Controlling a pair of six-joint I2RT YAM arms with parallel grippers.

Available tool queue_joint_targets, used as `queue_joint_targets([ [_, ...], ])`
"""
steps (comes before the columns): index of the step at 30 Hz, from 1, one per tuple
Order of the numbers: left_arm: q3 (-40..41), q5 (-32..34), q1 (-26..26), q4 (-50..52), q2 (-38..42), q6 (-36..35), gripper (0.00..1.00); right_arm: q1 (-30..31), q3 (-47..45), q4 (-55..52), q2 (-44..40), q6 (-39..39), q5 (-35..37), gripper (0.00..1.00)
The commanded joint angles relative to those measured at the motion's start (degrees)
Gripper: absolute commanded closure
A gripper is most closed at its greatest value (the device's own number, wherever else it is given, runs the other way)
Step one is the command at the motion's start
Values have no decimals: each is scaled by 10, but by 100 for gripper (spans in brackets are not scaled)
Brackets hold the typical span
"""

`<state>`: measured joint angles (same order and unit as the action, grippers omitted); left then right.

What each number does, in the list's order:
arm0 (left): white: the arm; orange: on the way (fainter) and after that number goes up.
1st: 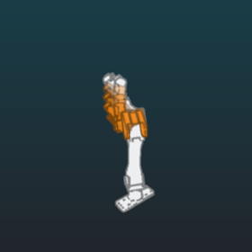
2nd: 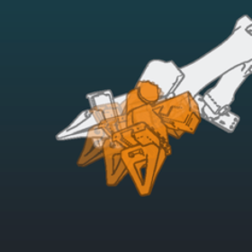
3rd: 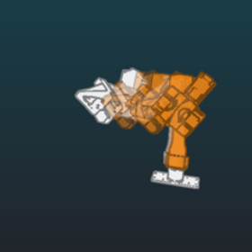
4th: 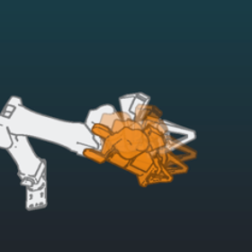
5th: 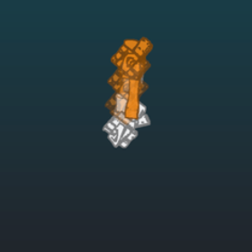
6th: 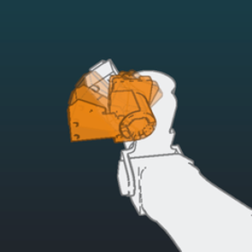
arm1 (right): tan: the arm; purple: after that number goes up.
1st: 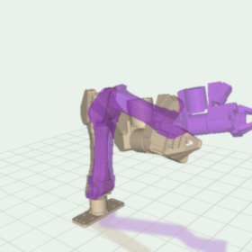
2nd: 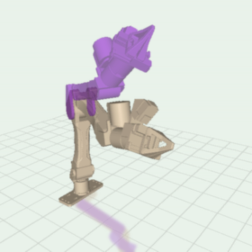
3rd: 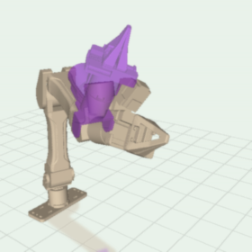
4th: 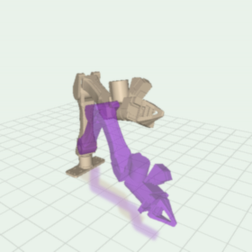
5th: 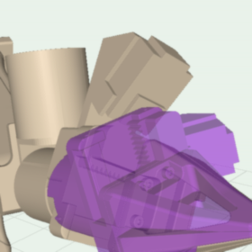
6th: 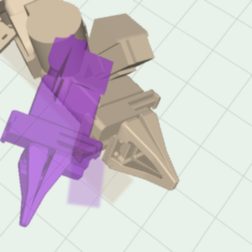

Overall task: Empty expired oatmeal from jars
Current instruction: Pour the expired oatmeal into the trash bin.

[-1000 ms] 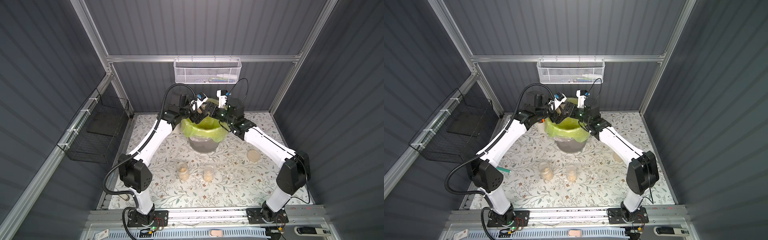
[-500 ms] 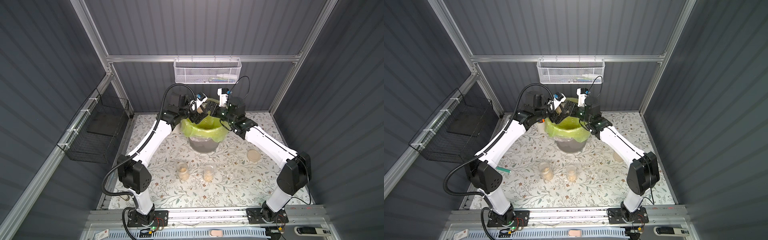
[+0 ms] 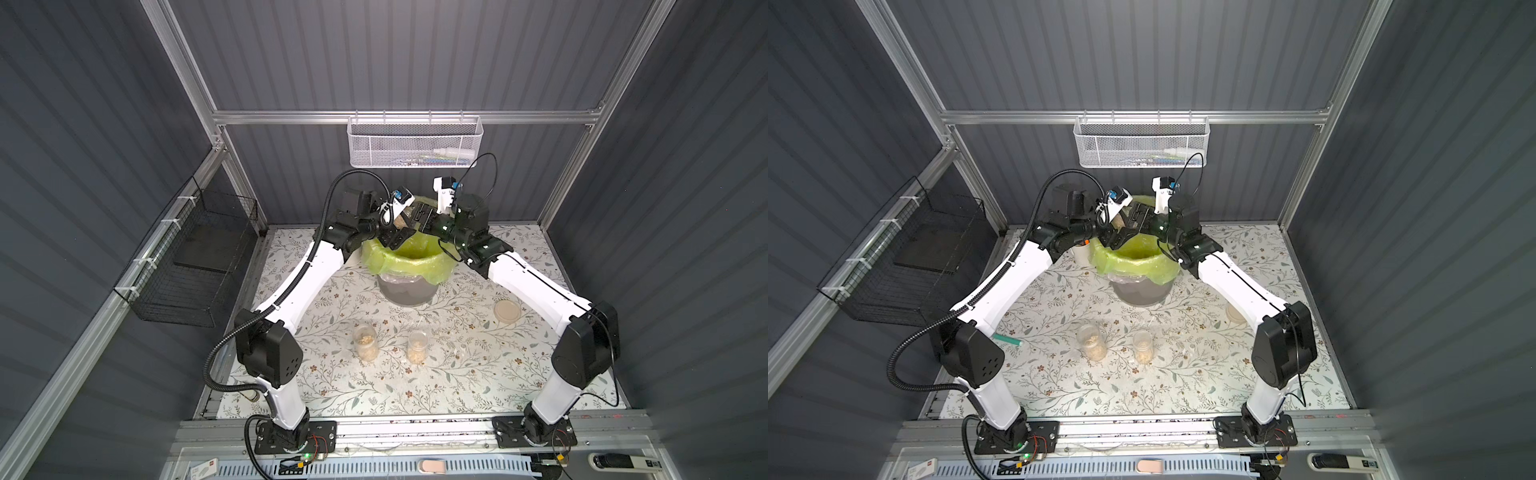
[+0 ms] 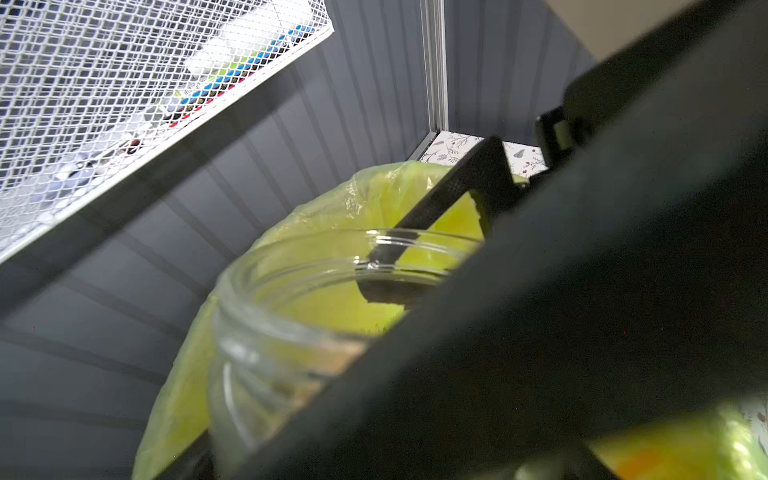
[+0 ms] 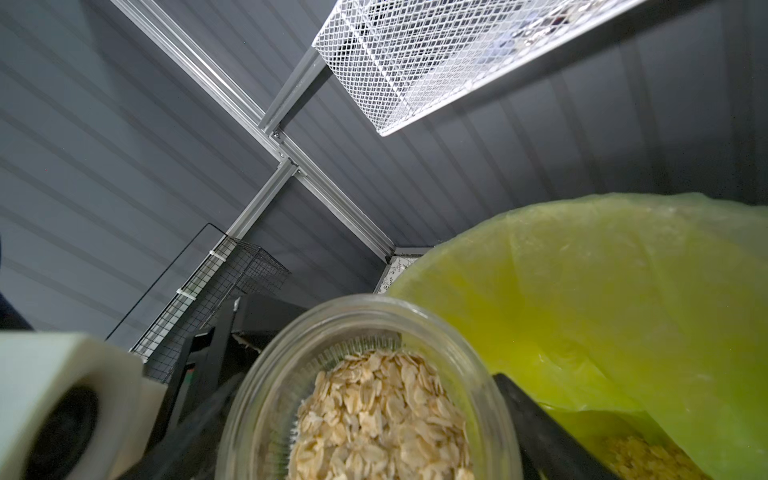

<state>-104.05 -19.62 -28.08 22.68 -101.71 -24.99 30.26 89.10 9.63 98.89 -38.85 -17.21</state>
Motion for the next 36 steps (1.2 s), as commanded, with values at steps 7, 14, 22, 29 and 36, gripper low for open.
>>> queue_joint_targets([
  [7, 10, -12, -1, -22, 35, -7, 96, -3, 8, 23, 4, -1, -7, 7],
  [14, 10, -18, -1, -28, 34, -1, 95, -3, 12, 24, 13, -11, -15, 8],
  [22, 10, -21, -1, -28, 36, 2, 93, -3, 13, 21, 22, -18, -36, 14],
  [29, 33, -19, -1, -46, 47, 7, 67, -3, -4, 36, 12, -24, -28, 32],
  [36, 62, -9, -1, -67, 62, 8, 34, -3, 11, 32, 12, -41, -38, 44],
])
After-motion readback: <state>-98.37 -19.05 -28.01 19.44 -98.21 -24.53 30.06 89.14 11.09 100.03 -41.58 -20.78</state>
